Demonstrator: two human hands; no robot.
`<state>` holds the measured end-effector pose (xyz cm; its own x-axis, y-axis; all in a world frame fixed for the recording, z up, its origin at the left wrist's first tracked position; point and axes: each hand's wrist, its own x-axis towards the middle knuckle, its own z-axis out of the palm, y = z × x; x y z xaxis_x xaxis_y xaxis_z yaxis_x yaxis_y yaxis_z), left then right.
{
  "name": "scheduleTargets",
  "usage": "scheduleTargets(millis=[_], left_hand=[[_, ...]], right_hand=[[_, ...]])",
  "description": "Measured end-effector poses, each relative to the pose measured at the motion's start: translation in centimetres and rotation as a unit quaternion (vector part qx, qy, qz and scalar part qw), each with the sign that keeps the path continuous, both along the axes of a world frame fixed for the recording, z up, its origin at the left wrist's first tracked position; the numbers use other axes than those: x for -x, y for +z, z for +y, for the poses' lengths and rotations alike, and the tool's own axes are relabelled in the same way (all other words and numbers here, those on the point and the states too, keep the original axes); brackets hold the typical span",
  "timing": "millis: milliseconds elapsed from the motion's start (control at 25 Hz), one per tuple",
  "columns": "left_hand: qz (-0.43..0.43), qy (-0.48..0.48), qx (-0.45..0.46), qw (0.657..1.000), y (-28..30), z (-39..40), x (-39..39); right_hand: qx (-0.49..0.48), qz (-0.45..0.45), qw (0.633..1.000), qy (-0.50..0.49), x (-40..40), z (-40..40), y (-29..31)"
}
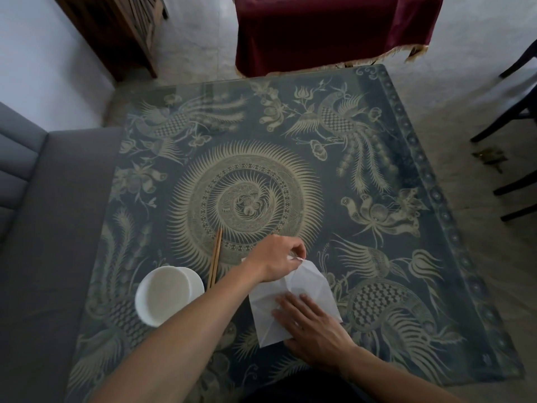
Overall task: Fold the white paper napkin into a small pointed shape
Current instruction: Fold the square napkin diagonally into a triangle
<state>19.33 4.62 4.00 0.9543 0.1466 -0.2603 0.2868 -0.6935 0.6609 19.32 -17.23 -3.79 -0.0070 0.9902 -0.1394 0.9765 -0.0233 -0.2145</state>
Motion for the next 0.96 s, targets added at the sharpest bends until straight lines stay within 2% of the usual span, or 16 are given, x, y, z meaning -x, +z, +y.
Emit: scheduleTargets(millis=[480, 640, 960], left_hand=[[-0.157, -0.004, -0.086, 0.984, 1.7, -2.9, 8.4], [-0.141, -0.017, -0.107, 0.984, 0.6, -4.0, 10.8], [-0.088, -0.036, -0.130, 0.987, -1.3, -5.5, 13.9]], right_hand=[[-0.035, 0.029, 0.996, -0.081, 0.2, 0.0, 1.0], [-0.048, 0.057, 0.992, -0.097, 1.1, -0.5, 1.2], [-0.049, 0.022, 0.997, -0.063, -0.1, -2.7, 0.3]])
